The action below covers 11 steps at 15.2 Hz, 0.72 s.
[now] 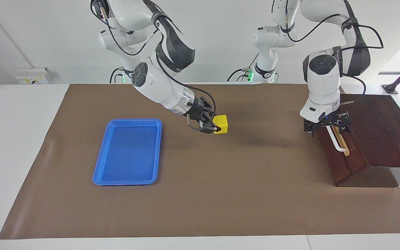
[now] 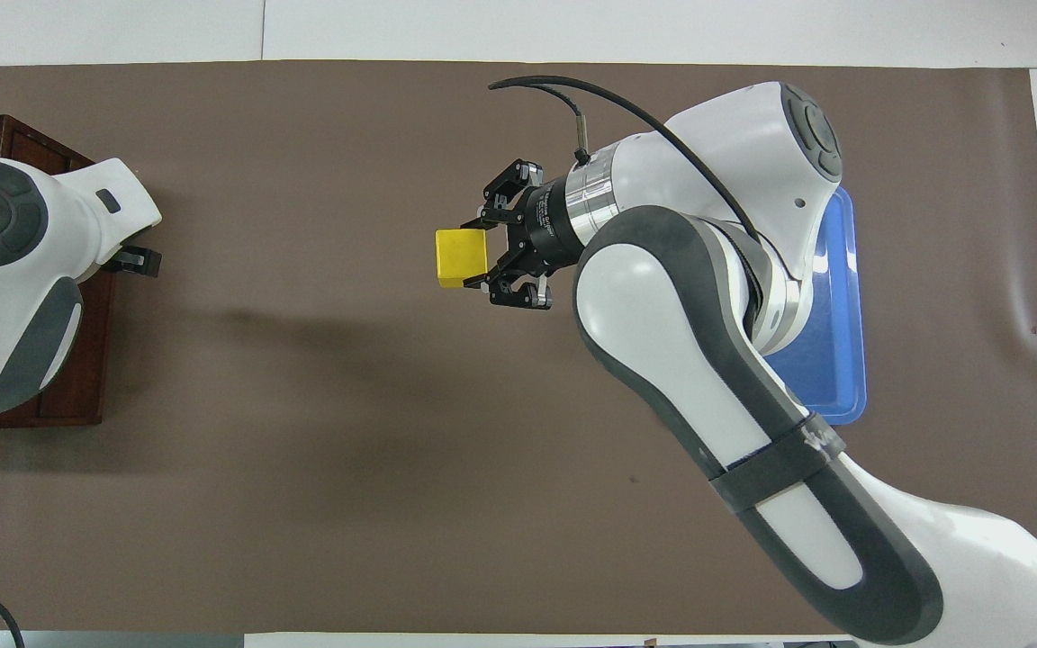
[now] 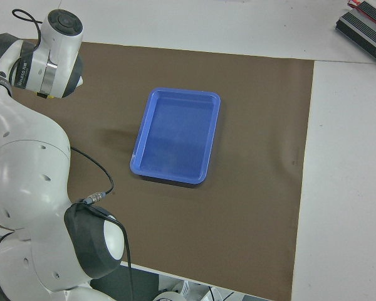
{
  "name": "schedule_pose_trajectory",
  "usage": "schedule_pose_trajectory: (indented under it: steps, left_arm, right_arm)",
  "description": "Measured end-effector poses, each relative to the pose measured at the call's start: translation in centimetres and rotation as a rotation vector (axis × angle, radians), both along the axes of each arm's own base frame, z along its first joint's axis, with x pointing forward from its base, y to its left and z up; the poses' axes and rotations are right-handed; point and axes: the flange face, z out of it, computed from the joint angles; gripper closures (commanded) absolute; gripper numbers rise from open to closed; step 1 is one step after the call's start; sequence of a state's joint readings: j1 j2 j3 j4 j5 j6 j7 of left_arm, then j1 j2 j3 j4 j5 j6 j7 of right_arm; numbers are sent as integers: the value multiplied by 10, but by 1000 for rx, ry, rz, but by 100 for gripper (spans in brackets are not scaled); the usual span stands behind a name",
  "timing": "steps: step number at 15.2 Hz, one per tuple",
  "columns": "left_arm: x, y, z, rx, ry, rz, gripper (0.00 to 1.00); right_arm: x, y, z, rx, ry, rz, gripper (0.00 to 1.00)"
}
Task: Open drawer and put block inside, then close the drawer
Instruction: 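Pull the drawer open with the left gripper while the right gripper holds the block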
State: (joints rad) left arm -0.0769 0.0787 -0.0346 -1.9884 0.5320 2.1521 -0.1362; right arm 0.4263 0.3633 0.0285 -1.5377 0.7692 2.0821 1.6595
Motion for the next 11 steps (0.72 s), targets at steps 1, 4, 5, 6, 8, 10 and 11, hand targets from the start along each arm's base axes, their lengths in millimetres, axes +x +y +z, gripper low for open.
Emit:
schedule_pose_trajectory:
  steps: [1,4,5,6,8,10,11]
  left_arm:
    - [-1,5,-7,-4,2,5,0]
    - [-6,17,-24,-15,6,10,0]
    - [-6,21,-27,-18,4,13,0]
    - [-7,23,-29,-19,5,15,0]
    - [-9,23,-35,-23,8,11,0]
    - [-12,23,-41,-28,9,5,0]
    - [-12,24,-42,-29,6,4,0]
  right_arm:
    - [0,0,0,0,0,0,100]
    - [2,-3,0,-1,-1,-5,100]
    - [2,-4,0,-1,-1,-7,100]
    - [3,-6,0,-2,-1,-10,100]
    - [5,-9,0,-3,-1,-16,100]
    - [6,-12,0,-3,-1,-20,100]
    - [7,-12,0,-3,-1,-21,100]
